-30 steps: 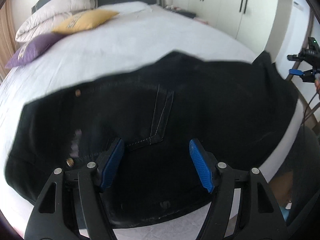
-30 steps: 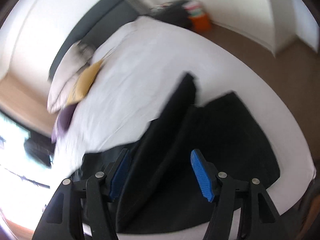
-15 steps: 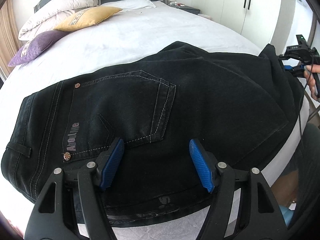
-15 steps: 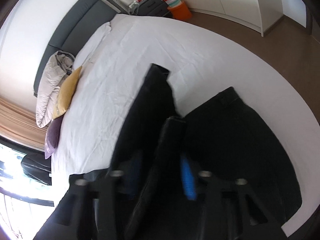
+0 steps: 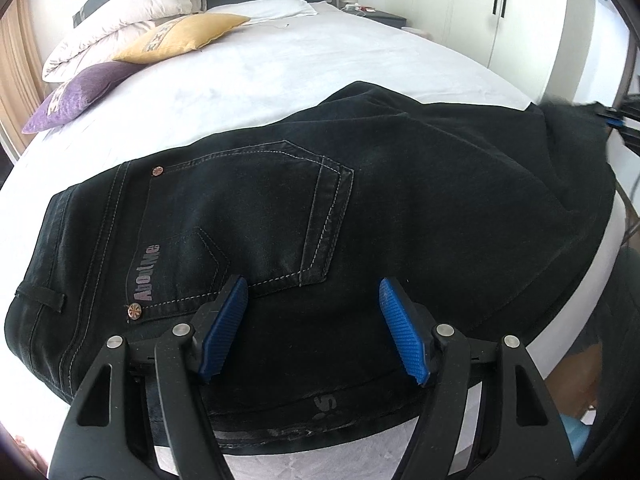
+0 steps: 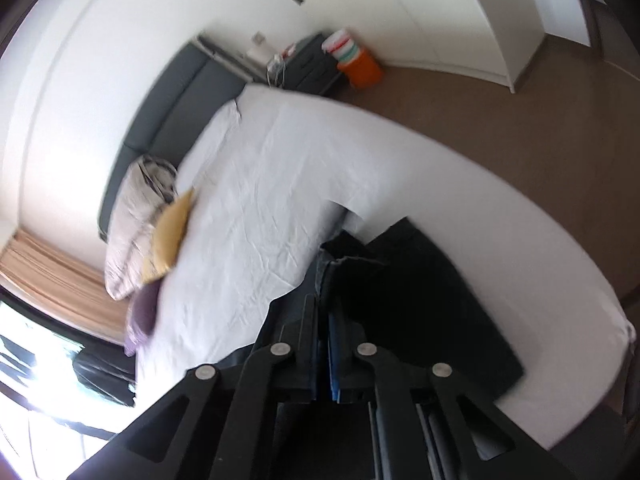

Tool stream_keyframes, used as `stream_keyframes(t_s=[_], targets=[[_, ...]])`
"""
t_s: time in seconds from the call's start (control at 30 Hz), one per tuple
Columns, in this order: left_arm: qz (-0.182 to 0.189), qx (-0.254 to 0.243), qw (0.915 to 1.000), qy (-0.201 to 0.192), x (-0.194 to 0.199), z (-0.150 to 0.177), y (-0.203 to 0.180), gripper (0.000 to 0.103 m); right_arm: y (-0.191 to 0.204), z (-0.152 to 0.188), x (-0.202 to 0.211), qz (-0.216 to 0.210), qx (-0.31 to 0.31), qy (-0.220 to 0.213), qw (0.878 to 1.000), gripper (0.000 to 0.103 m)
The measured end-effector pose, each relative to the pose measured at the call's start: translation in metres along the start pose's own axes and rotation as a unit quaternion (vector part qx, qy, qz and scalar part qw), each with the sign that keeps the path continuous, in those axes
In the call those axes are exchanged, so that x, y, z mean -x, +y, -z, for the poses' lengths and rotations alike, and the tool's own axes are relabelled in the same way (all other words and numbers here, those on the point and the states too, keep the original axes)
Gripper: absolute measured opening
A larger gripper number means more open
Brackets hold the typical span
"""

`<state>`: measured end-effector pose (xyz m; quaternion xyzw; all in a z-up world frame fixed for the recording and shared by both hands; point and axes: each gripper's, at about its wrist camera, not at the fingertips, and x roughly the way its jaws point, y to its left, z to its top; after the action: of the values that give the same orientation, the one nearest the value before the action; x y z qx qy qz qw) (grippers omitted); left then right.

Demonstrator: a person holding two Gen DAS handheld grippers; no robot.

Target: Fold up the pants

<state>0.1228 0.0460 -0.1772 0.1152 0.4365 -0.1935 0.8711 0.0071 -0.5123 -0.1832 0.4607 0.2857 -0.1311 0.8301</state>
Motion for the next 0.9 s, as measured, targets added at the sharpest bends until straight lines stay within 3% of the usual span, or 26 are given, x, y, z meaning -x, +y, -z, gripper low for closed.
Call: stream_keyframes(t_s=[0.1,0.3,0.6,0.73,0.9], targets=[[-0.004,0.002,1.0,-0.002,0.0,0.001,-0.001,0.069,-0.016,0.014,0.016,0.026,0.014,-0.015,0.999,0.006],[-0.013,0.002,0.9999,0.0,0.0,0.0,-0.003,0.069,-0.071,0.046,0.004,0.052,-0.055,0.006,0.997,0.006],[-0.023,0.008,0.9997,-0.002,-0.001,-0.001,-0.006,0.07,-0.057,0.057,0.031,0.06,-0.003,-0.012,0.998,0.005],[-0.03,0.006,0.9995,-0.003,-0.002,-0.001,-0.008,0.071,-0.089,0.073,0.021,0.068,-0.046,0.016,0.997,0.005],[-0.029,0.006,0.9996,-0.002,-0.003,-0.001,-0.007,0.071,-0.065,0.067,0.035,0.065,-0.001,-0.022,0.998,0.005]])
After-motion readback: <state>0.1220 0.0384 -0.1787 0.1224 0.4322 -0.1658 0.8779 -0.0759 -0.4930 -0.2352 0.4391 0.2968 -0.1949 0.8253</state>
